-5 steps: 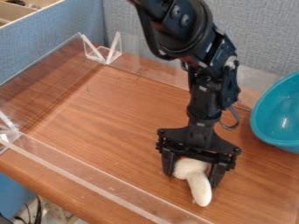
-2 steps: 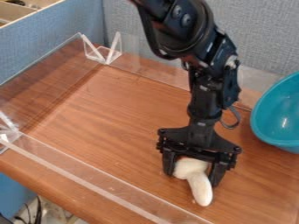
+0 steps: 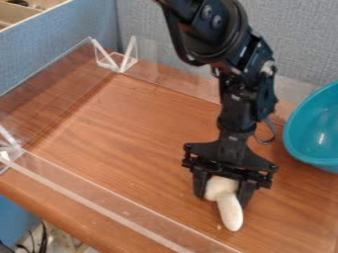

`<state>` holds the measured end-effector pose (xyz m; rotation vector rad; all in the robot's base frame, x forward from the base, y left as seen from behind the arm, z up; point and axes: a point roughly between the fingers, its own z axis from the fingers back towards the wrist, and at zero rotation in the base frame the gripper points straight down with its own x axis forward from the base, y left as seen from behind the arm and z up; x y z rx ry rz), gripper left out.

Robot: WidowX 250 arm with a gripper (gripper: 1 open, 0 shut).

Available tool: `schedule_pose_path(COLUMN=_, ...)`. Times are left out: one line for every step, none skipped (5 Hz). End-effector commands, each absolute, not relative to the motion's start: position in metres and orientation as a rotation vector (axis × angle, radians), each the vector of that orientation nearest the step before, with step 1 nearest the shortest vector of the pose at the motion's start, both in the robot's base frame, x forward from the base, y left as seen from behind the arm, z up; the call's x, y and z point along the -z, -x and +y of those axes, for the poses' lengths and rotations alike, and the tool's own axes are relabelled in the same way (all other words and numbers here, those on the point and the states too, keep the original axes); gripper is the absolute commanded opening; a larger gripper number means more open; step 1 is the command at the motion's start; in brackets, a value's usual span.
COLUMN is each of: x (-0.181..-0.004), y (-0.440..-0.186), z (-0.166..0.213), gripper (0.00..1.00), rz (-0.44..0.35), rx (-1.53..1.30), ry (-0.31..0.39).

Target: Put the mushroom in the blue bowl

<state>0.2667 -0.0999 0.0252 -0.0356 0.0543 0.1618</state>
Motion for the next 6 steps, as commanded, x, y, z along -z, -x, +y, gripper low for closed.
schedule_pose_path(x=-0.049, y=-0.274, z=-0.113, gripper=0.0, rz=0.003, rx=-0.102, ry=0.056)
schedule_pose_path(x=-0.067, y=-0.278, z=-0.116, gripper=0.0, rz=-0.015, rx=-0.085, ry=0.059)
schedule_pose_path(x=-0.085, y=-0.283, z=-0.119, gripper=0.0, rz=-0.037, rx=-0.074, ry=0.066)
schedule_pose_path(x=-0.106, y=-0.293, z=-0.124, gripper=0.0, rz=-0.069, rx=-0.065, ry=0.075)
schedule_pose_path(x=-0.132, y=-0.319, z=-0.14, gripper=0.0, rz=-0.12, rx=-0.028, ry=0.09)
schedule_pose_path(x=-0.134, y=-0.354, z=-0.142, gripper=0.0, rz=-0.134, rx=-0.02, ry=0.089)
